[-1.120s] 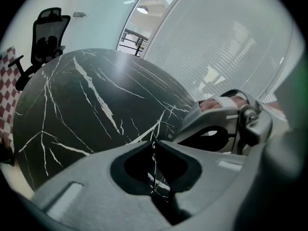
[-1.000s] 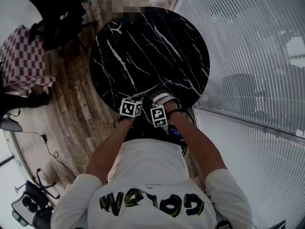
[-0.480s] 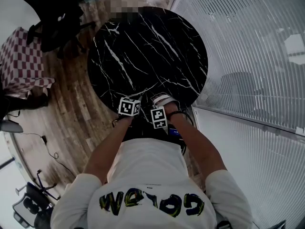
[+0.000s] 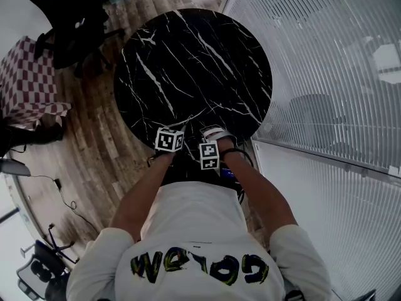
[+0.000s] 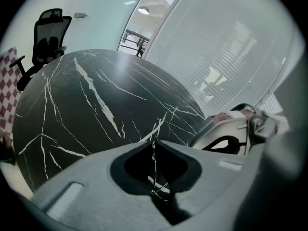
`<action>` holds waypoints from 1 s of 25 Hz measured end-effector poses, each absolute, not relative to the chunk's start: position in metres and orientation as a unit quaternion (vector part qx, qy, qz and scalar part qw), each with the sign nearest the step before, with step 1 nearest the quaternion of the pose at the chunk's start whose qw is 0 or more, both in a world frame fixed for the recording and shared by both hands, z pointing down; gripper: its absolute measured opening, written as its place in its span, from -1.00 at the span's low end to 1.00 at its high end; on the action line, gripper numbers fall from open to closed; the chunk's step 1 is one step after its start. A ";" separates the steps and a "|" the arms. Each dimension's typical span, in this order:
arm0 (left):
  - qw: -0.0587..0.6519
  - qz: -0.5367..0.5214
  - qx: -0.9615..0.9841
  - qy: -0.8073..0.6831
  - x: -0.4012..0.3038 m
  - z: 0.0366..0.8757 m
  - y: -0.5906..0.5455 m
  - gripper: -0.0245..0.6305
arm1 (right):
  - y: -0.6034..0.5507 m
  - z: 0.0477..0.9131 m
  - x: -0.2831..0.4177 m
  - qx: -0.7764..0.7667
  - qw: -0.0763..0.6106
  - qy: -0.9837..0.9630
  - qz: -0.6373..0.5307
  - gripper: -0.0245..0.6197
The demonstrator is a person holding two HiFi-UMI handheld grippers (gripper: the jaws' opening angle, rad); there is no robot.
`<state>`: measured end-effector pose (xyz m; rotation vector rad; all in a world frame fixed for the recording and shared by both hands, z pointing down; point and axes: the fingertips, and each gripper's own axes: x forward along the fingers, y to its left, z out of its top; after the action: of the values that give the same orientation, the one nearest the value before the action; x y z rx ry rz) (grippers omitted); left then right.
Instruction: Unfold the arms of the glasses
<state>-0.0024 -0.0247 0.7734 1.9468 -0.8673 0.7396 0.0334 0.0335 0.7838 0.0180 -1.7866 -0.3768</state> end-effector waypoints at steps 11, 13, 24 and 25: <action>0.426 0.292 0.773 -0.368 -0.006 0.771 -0.029 -0.85 | 0.043 0.781 0.036 0.032 0.612 -0.782 -0.112 -0.89; 0.426 0.291 0.773 -0.370 -0.005 0.771 -0.030 -0.85 | 0.045 0.781 0.037 0.034 0.612 -0.783 -0.107 -0.89; 0.429 0.287 0.770 -0.375 -0.004 0.771 -0.029 -0.85 | 0.055 0.780 0.039 0.058 0.605 -0.792 -0.051 -0.89; 0.430 0.287 0.770 -0.375 -0.003 0.770 -0.028 -0.85 | 0.056 0.779 0.039 0.059 0.604 -0.793 -0.047 -0.89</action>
<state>-0.0035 -0.0283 0.7705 1.9199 -0.9350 0.7157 0.0388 0.0563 0.7790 0.1374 -1.8354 -0.1082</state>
